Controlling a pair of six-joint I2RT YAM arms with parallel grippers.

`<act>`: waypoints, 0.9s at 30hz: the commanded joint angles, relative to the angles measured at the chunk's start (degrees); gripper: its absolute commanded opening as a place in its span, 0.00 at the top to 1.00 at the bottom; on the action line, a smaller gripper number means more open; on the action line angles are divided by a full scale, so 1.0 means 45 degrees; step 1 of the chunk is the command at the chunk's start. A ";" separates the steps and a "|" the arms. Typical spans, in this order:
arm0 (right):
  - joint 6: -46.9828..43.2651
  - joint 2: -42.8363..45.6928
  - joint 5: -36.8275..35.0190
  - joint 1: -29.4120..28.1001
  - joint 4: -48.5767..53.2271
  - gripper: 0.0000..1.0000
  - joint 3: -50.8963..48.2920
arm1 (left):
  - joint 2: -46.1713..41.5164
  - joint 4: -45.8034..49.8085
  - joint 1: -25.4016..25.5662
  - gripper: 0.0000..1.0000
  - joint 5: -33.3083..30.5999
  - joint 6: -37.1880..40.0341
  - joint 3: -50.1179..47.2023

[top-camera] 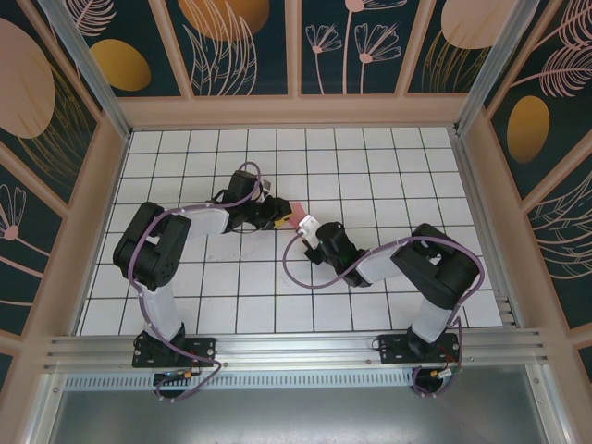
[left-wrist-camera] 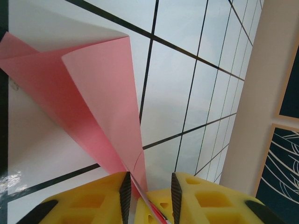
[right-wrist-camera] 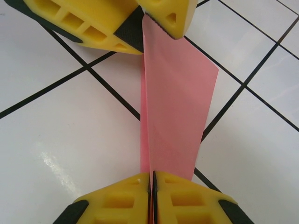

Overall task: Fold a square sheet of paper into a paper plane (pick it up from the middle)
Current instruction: Fold the wing for the fifth time at the center of the table.

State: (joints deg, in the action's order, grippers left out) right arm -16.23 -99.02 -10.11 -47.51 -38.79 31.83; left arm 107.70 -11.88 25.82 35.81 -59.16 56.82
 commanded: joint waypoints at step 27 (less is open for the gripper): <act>0.0769 -0.0624 0.0582 -0.0090 -0.1190 0.93 0.0525 | -0.0783 0.0055 -0.0198 0.69 -0.0487 0.0216 0.0088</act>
State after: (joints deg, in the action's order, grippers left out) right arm -14.39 -102.06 -10.04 -47.75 -40.97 35.38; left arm 107.20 -12.03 25.74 35.35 -58.78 56.58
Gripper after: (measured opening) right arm 0.081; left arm 0.298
